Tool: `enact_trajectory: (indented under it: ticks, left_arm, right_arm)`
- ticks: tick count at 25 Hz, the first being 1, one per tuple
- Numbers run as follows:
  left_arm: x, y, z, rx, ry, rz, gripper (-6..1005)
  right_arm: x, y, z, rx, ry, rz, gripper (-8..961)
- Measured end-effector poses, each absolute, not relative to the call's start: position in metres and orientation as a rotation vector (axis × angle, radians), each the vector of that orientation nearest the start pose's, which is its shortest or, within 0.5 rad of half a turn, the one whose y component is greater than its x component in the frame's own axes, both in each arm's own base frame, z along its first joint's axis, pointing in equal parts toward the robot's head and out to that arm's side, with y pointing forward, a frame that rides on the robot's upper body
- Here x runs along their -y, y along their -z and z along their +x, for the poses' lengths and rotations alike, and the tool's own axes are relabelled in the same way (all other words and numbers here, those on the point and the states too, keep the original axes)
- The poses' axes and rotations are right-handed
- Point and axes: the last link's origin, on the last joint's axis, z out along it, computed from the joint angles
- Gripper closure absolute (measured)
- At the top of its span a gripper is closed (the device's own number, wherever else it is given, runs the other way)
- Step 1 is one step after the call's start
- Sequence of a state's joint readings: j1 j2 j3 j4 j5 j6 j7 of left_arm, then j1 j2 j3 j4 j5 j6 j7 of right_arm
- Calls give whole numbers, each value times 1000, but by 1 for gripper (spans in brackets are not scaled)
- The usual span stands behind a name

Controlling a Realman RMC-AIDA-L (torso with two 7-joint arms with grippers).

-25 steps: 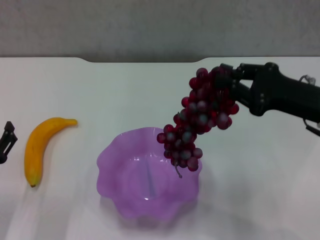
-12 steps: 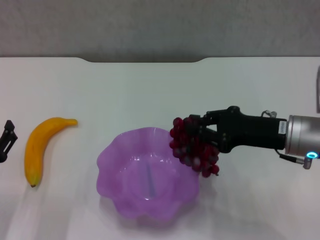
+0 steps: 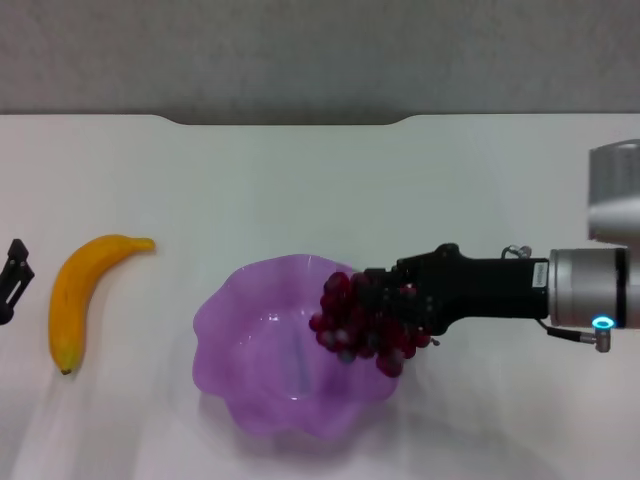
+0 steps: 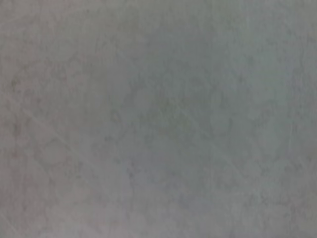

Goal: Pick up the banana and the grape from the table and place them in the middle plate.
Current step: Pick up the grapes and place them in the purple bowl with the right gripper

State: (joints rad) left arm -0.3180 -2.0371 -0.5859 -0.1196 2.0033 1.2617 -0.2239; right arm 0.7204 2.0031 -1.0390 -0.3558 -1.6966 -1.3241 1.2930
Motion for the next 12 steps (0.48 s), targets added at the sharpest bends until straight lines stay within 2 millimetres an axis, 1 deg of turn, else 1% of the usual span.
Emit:
enact_trajectory:
  ticks: [5, 12]
  left_arm:
    - [-284, -12, -376, 618, 663, -1497, 106]
    - [-284, -12, -376, 618, 663, -1497, 107]
  right_arm:
    - [-369, 53, 224, -555, -552, -2850, 691]
    - [-370, 56, 222, -520, -516, -2869, 664]
